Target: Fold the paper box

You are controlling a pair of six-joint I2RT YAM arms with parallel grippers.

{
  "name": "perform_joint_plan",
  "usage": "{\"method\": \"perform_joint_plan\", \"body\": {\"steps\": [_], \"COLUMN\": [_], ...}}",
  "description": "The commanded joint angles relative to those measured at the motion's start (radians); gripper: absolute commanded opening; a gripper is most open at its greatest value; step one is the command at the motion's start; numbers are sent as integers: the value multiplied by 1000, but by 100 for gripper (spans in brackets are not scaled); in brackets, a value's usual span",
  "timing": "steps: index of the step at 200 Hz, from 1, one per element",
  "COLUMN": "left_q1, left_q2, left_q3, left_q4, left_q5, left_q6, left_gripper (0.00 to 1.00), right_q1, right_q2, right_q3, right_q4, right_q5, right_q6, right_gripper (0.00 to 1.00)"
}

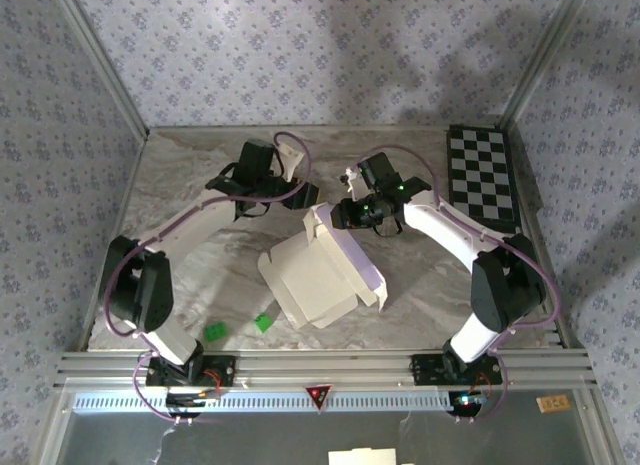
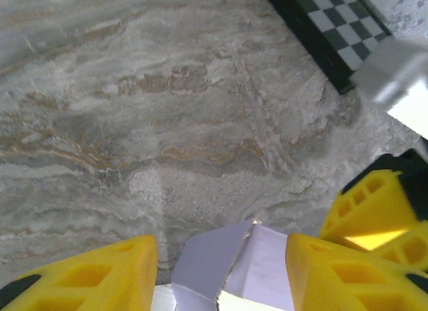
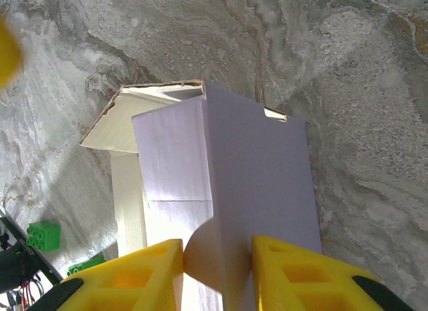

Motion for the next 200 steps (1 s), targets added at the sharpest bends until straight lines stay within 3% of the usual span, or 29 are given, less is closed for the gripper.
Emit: {"method": "perform_joint_plan", "body": {"steps": [1,27,77,154,200], "left_q1": [5,2,4,2,27], "left_q2": [54,81,28,-74,-173], "left_q3": [38,43,-86,-256,-336], "left_q4": [-90,-85,4,153,178], "left_q5": [105,245,275,277,201], "left_q6": [-16,-33,-93,-163,-130], "left_gripper": [51,42,33,33,45], "right_q1": [-1,-1,-8,-9,4], "right_q2": [32,39,45,104,124], "right_q3": [-11,-6,6,84,102], "right_q4": [-26,-33,-18,-27,-52], "right_q5": [22,37,37,-5,-20], "right_q6": [11,16,13,-73,-96], "right_gripper": [32,33,32,31,30]}}
